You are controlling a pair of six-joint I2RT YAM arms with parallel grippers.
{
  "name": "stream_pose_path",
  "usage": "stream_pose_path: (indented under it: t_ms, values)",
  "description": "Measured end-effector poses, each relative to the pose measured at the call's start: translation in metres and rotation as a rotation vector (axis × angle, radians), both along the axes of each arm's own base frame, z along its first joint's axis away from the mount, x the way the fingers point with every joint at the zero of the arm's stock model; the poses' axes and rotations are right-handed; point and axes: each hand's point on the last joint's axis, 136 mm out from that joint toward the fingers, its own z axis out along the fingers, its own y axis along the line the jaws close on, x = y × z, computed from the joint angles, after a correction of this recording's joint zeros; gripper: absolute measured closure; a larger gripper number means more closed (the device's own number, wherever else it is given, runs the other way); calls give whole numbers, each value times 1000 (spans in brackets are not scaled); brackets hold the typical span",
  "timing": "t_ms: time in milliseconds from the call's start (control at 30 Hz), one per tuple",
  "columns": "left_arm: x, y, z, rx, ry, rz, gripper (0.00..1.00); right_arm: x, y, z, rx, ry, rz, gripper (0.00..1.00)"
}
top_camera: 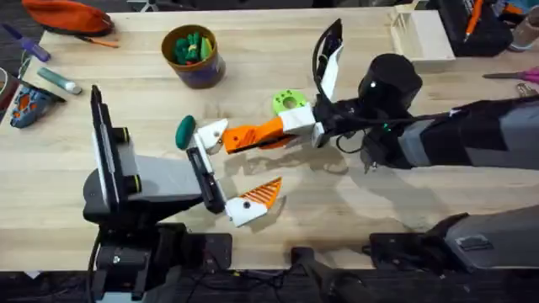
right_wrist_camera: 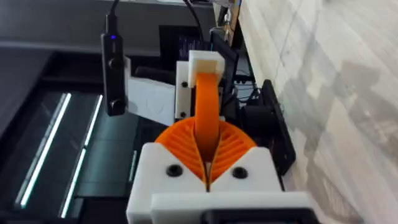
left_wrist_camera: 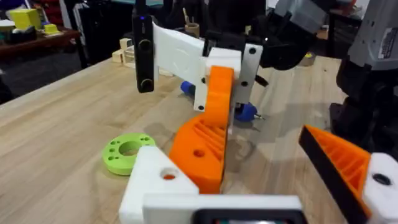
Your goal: Pick up the gripper from the table and insert it into the empty holder that is missing its gripper. Then pick up a screw, insert it into the mounting hole, and use the screwdriver to tighten it. Finally, clean up the table by picking up the vegetable and placing it into the bucket.
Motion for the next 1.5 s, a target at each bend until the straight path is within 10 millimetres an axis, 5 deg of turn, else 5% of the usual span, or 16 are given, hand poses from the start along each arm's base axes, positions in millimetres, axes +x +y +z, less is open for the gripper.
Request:
stream_pose_path:
  t_ms: [1500]
  values:
    - [0, 0, 0, -2, 3, -1, 15, -3, 8, -1, 15, -86, 71, 992]
